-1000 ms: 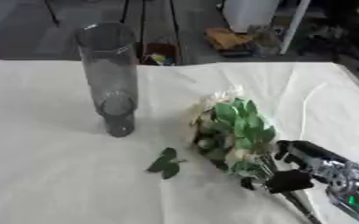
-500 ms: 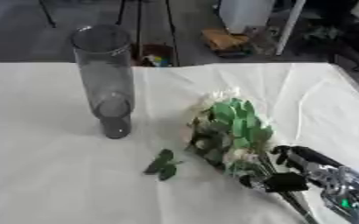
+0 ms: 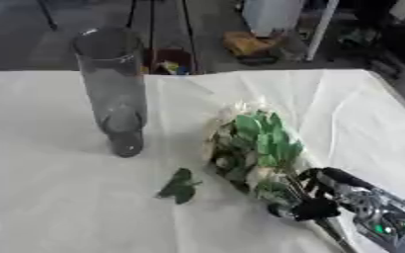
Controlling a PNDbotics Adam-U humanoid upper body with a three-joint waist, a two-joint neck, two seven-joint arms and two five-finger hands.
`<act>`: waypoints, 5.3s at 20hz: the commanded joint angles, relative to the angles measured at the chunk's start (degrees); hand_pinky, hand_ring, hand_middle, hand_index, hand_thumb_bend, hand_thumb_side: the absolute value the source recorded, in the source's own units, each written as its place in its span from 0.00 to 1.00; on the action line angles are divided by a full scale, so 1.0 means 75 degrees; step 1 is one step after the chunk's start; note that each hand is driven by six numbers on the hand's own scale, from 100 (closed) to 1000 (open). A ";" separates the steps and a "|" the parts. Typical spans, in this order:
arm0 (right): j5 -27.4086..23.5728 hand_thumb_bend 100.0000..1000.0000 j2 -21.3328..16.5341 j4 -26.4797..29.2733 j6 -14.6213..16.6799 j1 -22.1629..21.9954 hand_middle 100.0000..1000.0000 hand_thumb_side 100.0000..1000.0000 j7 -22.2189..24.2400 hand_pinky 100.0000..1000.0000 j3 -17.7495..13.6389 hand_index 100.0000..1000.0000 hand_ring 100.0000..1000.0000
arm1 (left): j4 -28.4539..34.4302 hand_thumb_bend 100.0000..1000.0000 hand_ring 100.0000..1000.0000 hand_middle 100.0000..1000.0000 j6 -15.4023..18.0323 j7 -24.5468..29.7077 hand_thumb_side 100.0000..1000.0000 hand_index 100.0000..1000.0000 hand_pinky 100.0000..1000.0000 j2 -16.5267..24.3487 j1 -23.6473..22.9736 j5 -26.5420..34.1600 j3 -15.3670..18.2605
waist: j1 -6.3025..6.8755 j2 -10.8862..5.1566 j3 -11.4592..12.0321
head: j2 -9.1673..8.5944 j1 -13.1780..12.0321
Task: Arrange flowers into the vase.
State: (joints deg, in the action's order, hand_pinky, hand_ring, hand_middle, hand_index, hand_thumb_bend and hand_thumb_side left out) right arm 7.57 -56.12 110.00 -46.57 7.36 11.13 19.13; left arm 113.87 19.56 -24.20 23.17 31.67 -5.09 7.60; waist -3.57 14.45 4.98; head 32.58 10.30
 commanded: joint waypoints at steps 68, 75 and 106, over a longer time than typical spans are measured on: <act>-0.1695 0.00 -0.0104 0.0609 0.1954 0.1086 0.00 1.00 -0.4246 0.00 -0.1083 0.00 0.00 | 0.0097 0.03 0.85 0.85 -0.0083 0.0064 1.00 0.93 0.76 0.0119 0.0119 -0.0066 0.0001 | 0.0069 0.0064 0.0245 | -0.0320 -0.0067; -0.2364 0.00 -0.0191 0.0612 0.2734 0.2291 0.00 1.00 -0.5047 0.00 -0.1780 0.00 0.00 | 0.0097 0.02 0.86 0.85 -0.0094 0.0078 1.00 0.92 0.77 0.0100 0.0075 -0.0062 -0.0029 | 0.0050 0.0082 0.0343 | -0.0358 -0.0210; -0.3848 0.00 0.0448 0.0521 0.3430 0.6912 0.00 1.00 -0.7746 0.00 -0.1593 0.00 0.00 | 0.0097 0.00 0.86 0.85 -0.0108 0.0310 1.00 0.93 0.77 0.0233 0.0182 -0.0045 -0.0250 | -0.0435 0.0474 0.1234 | -0.0946 -0.0023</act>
State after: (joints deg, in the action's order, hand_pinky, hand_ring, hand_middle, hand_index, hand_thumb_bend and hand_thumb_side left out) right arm -21.21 -51.24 113.69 -17.95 58.08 -44.67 7.55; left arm 113.87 18.68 -22.17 23.27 32.28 -5.50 5.82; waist -7.28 19.02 14.32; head 26.14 9.87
